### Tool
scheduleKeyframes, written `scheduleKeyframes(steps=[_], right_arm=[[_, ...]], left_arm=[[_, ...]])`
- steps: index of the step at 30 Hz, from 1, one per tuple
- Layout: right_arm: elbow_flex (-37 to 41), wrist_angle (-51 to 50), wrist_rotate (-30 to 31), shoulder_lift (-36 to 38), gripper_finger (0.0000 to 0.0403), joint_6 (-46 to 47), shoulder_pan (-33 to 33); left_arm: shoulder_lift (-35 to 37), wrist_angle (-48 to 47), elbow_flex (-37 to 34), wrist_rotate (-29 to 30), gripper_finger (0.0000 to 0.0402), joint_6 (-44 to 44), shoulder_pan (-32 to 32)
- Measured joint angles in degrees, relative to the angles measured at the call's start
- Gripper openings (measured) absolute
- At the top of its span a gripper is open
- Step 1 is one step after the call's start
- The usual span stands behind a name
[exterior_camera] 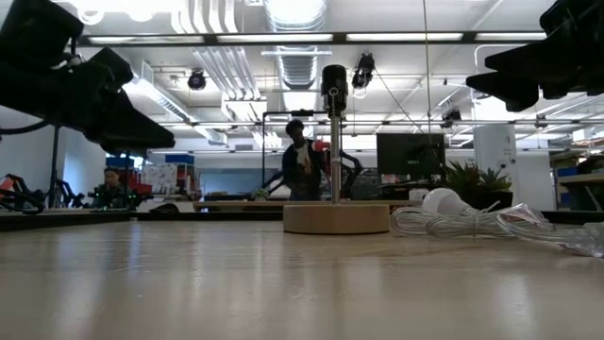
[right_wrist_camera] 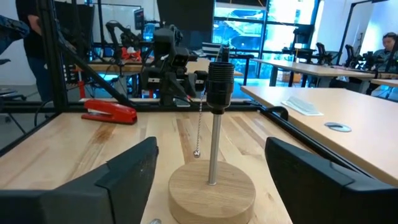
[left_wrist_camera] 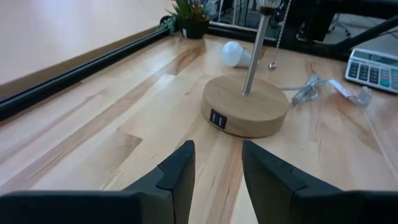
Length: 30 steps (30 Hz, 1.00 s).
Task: Screw lightbulb
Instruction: Return to Home Position
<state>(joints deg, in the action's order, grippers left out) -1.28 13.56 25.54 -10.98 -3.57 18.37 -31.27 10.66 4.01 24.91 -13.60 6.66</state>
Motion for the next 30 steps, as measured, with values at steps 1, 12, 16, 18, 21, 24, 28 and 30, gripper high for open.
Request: scheduleKeyframes(steps=[1,12,16,18,21,24,28,30], right_arm=[[0.0,0.0,0.0,0.0,0.0290,0.0,0.0],[-0.1,0.0,0.0,0.0,0.0270,0.0,0.0],[-0.1,0.0,0.0,0.0,0.0266,0.0,0.0],[-0.1,0.0,0.0,0.0,0.0266,0.0,0.0],[-0.1,0.0,0.0,0.0,0.0271,0.0,0.0],[-0.1,0.0,0.0,0.0,0.0278,0.0,0.0],[-0.1,0.0,0.0,0.0,0.0287,0.0,0.0],[-0.1,0.0,0.0,0.0,0.0291,0.0,0.0]], left_arm=[[-0.2,0.0,0.0,0.0,0.0125,0.0,0.0],[-3.1,0.0,0.0,0.0,0.0146,0.0,0.0],[-4.0,0.0,0.0,0.0,0.0151,0.0,0.0],[-4.4,0.0,0.0,0.0,0.0151,0.0,0.0],[-5.1,0.0,0.0,0.0,0.0147,0.0,0.0],[-5.8,0.0,0.0,0.0,0.0141,0.0,0.0],[-6.7,0.1,0.0,0.0,0.0132,0.0,0.0],[-7.0,0.0,0.0,0.0,0.0127,0.0,0.0]])
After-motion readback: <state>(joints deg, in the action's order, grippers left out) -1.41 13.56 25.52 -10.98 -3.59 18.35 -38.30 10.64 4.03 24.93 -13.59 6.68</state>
